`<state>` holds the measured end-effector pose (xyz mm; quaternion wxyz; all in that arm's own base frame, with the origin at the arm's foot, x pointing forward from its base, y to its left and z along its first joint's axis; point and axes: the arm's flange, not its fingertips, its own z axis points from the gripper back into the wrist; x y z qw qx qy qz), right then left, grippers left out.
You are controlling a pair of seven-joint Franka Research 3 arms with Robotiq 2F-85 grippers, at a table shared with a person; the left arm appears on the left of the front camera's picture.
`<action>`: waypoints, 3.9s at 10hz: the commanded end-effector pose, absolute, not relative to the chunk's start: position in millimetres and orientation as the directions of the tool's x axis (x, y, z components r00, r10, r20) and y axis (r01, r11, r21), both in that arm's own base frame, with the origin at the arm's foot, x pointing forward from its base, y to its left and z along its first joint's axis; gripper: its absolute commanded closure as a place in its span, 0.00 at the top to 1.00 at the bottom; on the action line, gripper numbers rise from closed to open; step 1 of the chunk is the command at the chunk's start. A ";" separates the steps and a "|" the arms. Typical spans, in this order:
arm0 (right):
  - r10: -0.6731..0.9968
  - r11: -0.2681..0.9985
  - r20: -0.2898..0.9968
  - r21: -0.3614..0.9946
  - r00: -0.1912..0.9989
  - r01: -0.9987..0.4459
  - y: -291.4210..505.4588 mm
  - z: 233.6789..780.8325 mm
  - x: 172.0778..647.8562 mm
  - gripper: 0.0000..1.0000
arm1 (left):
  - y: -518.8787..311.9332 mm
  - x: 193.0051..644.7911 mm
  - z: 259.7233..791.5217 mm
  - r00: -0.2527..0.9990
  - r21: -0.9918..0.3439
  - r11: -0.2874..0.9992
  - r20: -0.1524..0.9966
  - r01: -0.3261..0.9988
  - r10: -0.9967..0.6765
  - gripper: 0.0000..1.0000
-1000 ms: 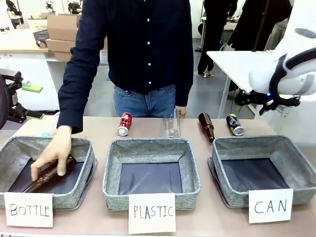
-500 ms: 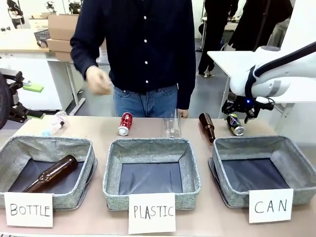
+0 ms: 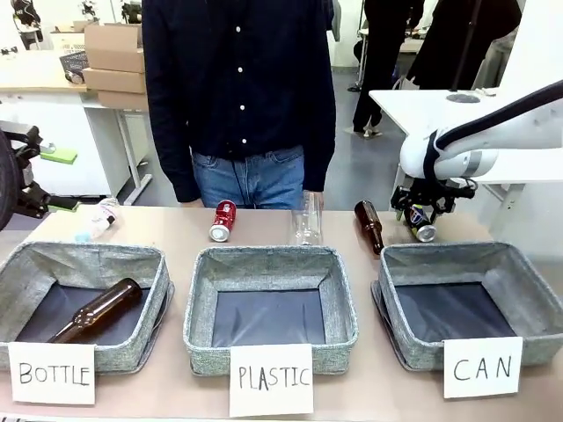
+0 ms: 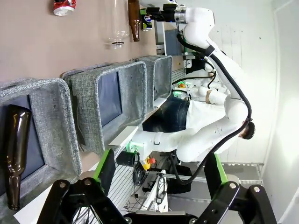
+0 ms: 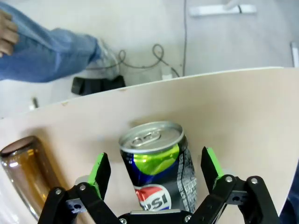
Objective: Sort the can waste into the basket.
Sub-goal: Pick up the can waste from the table and place it in the right Fabric basket.
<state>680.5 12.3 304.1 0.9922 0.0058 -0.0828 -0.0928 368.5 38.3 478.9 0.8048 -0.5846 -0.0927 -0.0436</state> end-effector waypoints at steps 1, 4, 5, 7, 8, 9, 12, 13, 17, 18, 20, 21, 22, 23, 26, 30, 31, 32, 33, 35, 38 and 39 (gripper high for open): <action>-0.167 0.986 0.162 0.006 0.973 0.168 8.4 308.2 690.4 1.00 | 38.5 367.9 480.1 0.976 -0.930 0.309 0.218 0.199 0.027 1.00; -0.146 0.989 0.158 -0.011 0.977 0.149 10.0 307.8 689.7 0.55 | 38.5 367.9 480.1 0.976 -0.930 0.309 0.218 0.199 0.027 1.00; -0.140 0.990 0.154 -0.011 0.978 0.143 10.3 307.8 689.2 0.40 | 38.5 367.9 480.1 0.976 -0.930 0.309 0.218 0.199 0.027 1.00; -0.133 0.990 0.147 -0.018 0.980 0.137 10.1 307.1 688.7 0.00 | 38.5 367.9 480.1 0.976 -0.930 0.309 0.218 0.199 0.027 1.00; -0.130 0.991 0.145 -0.021 0.981 0.135 9.9 306.6 688.4 0.00 | 38.5 367.9 480.1 0.976 -0.930 0.309 0.218 0.199 0.027 1.00; -0.127 0.991 0.143 -0.022 0.981 0.132 9.8 306.2 688.2 0.14 | 38.5 367.9 480.1 0.976 -0.930 0.309 0.218 0.199 0.027 1.00; -0.127 0.991 0.131 -0.012 0.983 0.130 9.3 305.6 687.8 0.00 | 38.5 367.9 480.1 0.976 -0.930 0.309 0.218 0.199 0.027 1.00; -0.127 0.992 0.132 -0.003 0.983 0.128 8.9 308.6 686.2 0.00 | 38.5 367.9 480.1 0.976 -0.930 0.309 0.218 0.199 0.027 1.00; -0.058 0.981 0.243 0.196 0.968 0.010 -6.7 432.5 573.7 0.00 | 38.5 367.9 480.1 0.976 -0.930 0.309 0.218 0.199 0.027 1.00; 0.027 0.971 0.160 0.230 0.987 -0.064 -16.1 462.5 530.4 0.00 | 38.5 367.9 480.1 0.976 -0.930 0.309 0.218 0.199 0.027 1.00; 0.213 0.942 0.096 0.243 0.972 -0.230 -32.5 487.6 456.4 0.00 | 38.5 367.9 480.1 0.976 -0.930 0.309 0.218 0.199 0.027 1.00; 0.342 0.910 0.077 0.222 0.937 -0.350 -36.0 486.1 422.7 0.00 | 38.5 367.9 480.1 0.976 -0.930 0.309 0.218 0.199 0.027 1.00; 0.484 0.845 0.073 0.220 0.872 -0.487 -34.7 473.8 395.4 0.00 | 38.5 367.9 480.1 0.976 -0.930 0.309 0.218 0.199 0.027 1.00; 0.535 0.812 0.092 0.220 0.840 -0.541 -32.7 460.4 379.7 0.00 | 38.5 367.9 480.1 0.976 -0.930 0.309 0.218 0.199 0.027 1.00; 0.569 0.779 0.123 0.236 0.813 -0.581 -30.4 440.0 365.3 0.00 | 38.5 367.9 480.1 0.976 -0.930 0.309 0.218 0.199 0.027 1.00; 0.602 0.753 0.133 0.234 0.787 -0.616 -21.8 437.2 359.3 1.00 | 38.5 367.9 480.1 0.976 -0.930 0.309 0.218 0.199 0.027 1.00; 0.597 0.754 0.135 0.240 0.791 -0.611 -19.6 437.2 356.9 1.00 | 38.5 367.9 480.1 0.976 -0.930 0.309 0.218 0.199 0.027 1.00; 0.590 0.753 0.145 0.253 0.794 -0.607 -18.7 437.6 356.3 1.00 | 38.5 367.9 480.1 0.976 -0.930 0.309 0.218 0.199 0.027 1.00; 0.582 0.745 0.176 0.274 0.794 -0.608 -18.6 438.6 355.1 1.00 | 38.5 367.9 480.1 0.976 -0.930 0.309 0.218 0.199 0.027 1.00; 0.577 0.740 0.193 0.286 0.794 -0.608 -17.2 439.1 354.0 1.00 | 38.5 367.9 480.1 0.976 -0.930 0.309 0.218 0.199 0.027 1.00; 0.570 0.718 0.197 0.353 0.798 -0.600 -14.3 441.7 356.0 1.00 | 38.5 367.9 480.1 0.976 -0.930 0.309 0.218 0.199 0.027 1.00; 0.458 0.633 0.225 0.597 0.860 -0.493 -16.1 456.8 358.4 1.00 | 38.5 367.9 480.1 0.976 -0.930 0.309 0.218 0.199 0.027 1.00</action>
